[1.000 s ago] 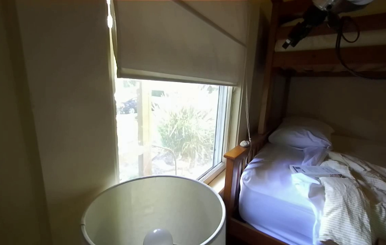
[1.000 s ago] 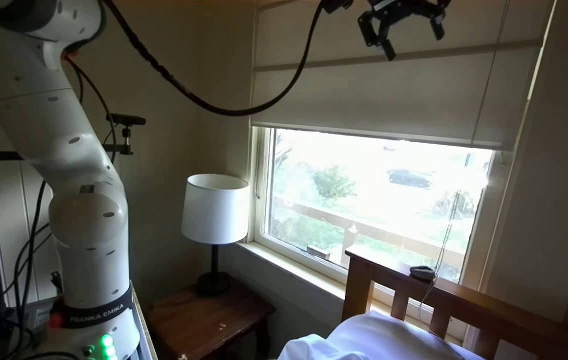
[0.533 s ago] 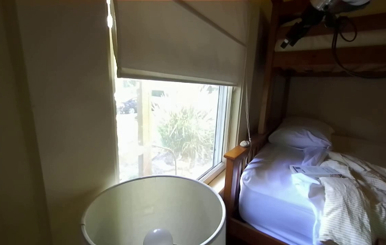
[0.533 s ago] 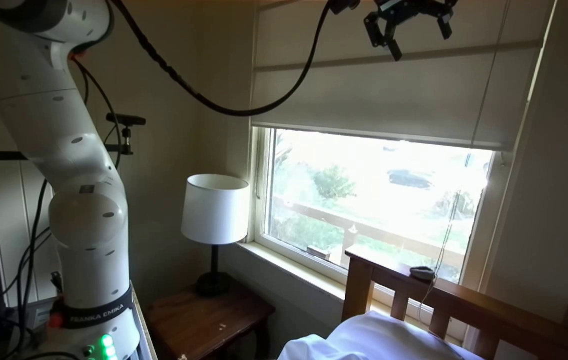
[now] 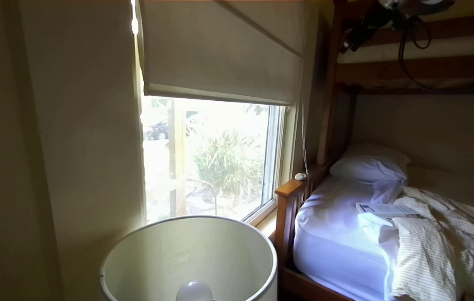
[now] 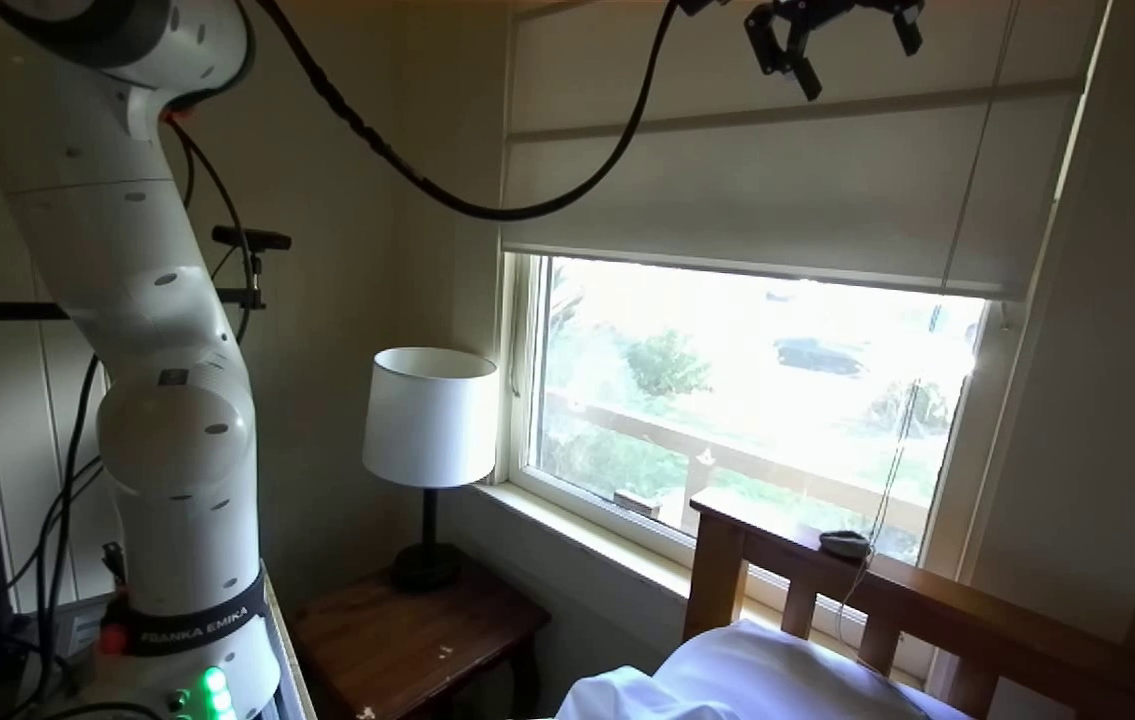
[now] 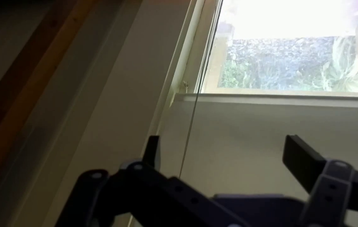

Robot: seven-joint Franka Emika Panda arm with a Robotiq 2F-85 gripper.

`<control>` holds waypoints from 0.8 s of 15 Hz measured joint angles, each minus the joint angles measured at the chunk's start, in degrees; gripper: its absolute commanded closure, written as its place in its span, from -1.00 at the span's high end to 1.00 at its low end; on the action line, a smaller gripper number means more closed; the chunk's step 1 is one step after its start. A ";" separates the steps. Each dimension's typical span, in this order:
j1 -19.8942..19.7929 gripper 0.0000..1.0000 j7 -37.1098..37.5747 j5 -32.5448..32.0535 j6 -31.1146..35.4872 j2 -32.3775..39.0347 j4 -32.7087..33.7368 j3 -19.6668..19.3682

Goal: Pull the rope on the right side of the window

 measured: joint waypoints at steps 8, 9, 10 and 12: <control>-2.49 1.00 -5.99 7.68 -3.38 12.45 14.79 -1.21; -2.38 1.00 -5.98 7.68 -3.38 12.46 14.75 -1.20; -2.30 1.00 -5.98 7.67 -3.38 12.30 14.76 -1.20; -2.29 1.00 -5.98 7.66 -3.38 12.10 14.76 -1.21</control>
